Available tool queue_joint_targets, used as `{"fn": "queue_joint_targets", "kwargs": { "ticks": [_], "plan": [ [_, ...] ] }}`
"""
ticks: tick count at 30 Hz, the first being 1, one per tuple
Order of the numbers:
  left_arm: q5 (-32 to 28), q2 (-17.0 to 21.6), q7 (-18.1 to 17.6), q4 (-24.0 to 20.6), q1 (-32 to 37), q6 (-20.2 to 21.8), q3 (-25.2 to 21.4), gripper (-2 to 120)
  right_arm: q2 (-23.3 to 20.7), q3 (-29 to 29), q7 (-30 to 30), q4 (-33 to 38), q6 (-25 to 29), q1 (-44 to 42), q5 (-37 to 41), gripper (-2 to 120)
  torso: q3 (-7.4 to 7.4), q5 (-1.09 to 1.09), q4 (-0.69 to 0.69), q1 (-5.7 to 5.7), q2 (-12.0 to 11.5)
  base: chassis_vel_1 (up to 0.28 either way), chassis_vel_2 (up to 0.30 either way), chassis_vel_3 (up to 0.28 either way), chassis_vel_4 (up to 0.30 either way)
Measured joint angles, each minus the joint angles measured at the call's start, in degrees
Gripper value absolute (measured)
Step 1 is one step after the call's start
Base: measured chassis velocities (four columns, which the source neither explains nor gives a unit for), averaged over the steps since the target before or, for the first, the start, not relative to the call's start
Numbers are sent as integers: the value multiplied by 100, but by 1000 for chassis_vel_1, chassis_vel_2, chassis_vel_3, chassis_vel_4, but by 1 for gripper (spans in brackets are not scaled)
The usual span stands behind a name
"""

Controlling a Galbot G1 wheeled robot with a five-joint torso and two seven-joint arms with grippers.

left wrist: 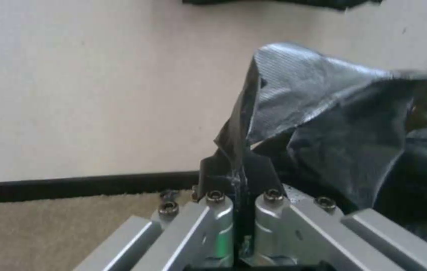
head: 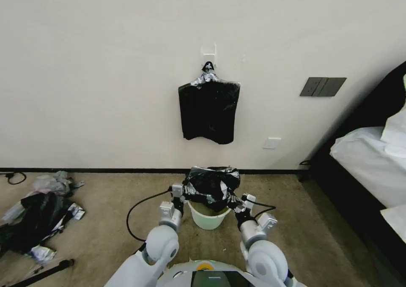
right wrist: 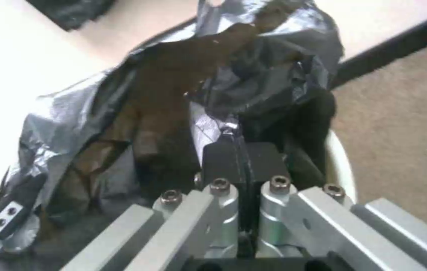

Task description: Place a trash bag onto the trash bin.

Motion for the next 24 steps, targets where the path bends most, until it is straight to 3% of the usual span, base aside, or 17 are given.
{"fn": "queue_joint_targets", "kwargs": {
  "ticks": [6,12,15,24],
  "plan": [
    [277,34,-79,-15,128,64,65,0,1,24,207,85,75,-213,-123,0,0,-1,-2,0,0,0,0,0,0],
    [594,330,-207,-368,661,332,72,0,35,-82,563,246,82,-442,-352,0,0,0,1,0,0,0,0,0,0],
    [723,550,-231,-523,989,375,-17,0,85,-293,1119,330,-265,-474,-455,0,0,0,0,0,0,0,0,0,0],
    [780,658,-249,-628,1405,357,-110,0,132,-450,1762,239,-865,-403,-407,0,0,0,0,0,0,0,0,0,0]
  ]
}}
